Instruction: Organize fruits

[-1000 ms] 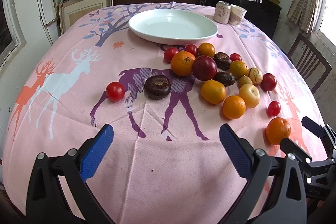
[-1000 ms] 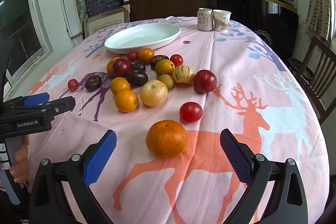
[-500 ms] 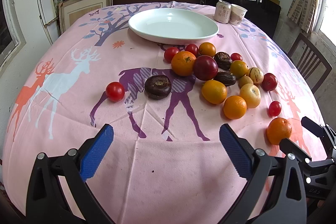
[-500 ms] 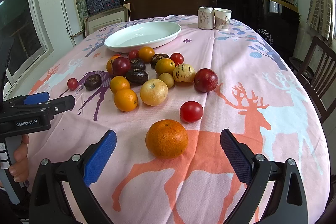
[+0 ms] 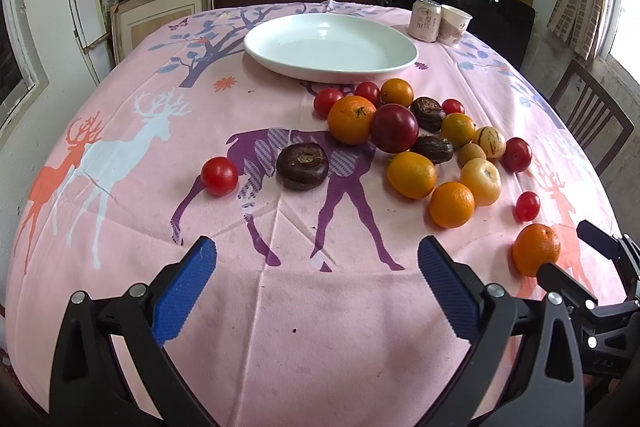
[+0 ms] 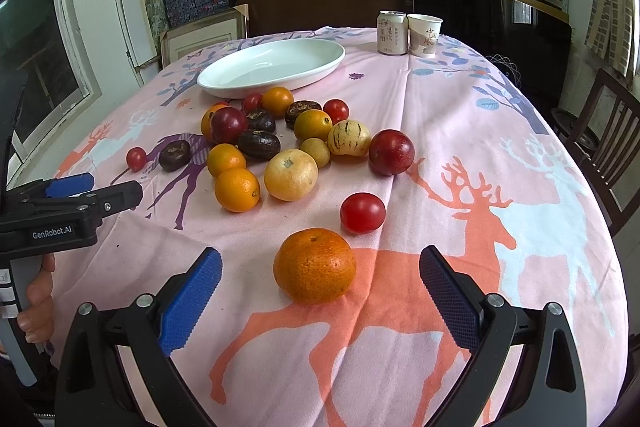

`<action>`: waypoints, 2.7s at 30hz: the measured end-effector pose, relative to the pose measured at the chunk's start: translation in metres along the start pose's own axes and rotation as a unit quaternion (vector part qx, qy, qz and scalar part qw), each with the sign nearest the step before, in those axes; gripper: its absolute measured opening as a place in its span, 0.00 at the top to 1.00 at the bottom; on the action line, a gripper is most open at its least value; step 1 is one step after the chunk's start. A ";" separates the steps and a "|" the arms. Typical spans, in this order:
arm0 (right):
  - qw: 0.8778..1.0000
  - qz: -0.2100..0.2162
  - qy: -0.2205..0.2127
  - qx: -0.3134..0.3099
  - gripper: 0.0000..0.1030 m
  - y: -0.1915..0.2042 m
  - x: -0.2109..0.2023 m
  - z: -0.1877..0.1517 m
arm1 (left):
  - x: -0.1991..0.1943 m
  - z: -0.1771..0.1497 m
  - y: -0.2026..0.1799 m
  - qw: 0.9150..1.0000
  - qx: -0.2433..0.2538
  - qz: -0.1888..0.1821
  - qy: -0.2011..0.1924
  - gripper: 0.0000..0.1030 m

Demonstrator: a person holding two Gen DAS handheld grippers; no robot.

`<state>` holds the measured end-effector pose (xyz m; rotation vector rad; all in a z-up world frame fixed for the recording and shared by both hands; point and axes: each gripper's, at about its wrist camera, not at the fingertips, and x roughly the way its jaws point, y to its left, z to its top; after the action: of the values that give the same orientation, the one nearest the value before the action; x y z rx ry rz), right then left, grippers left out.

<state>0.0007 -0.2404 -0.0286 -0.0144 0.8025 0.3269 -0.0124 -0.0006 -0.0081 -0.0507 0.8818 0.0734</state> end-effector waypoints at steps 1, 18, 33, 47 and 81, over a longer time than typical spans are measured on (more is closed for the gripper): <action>1.000 0.000 0.000 -0.001 0.03 -0.001 0.001 0.000 | 0.003 0.000 0.002 1.000 0.001 -0.004 -0.001 0.04; 0.999 0.030 0.011 -0.031 0.03 -0.019 -0.004 0.006 | 0.085 0.045 0.020 0.999 0.014 0.005 0.051 0.38; 0.993 0.038 0.084 -0.080 0.54 0.005 0.032 0.012 | 0.077 0.045 0.017 0.998 0.017 -0.046 0.037 0.61; 0.985 0.078 -0.089 -0.123 0.55 0.025 0.009 0.135 | 0.023 0.117 0.009 0.995 0.066 -0.044 -0.062 0.61; 0.992 0.018 0.089 -0.083 0.33 -0.032 0.056 0.054 | 0.065 0.086 0.000 0.999 0.045 -0.019 -0.014 0.12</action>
<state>0.0844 -0.2481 -0.0342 -0.1874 0.9521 0.4303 0.0954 0.0090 -0.0036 0.0180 0.8552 -0.0012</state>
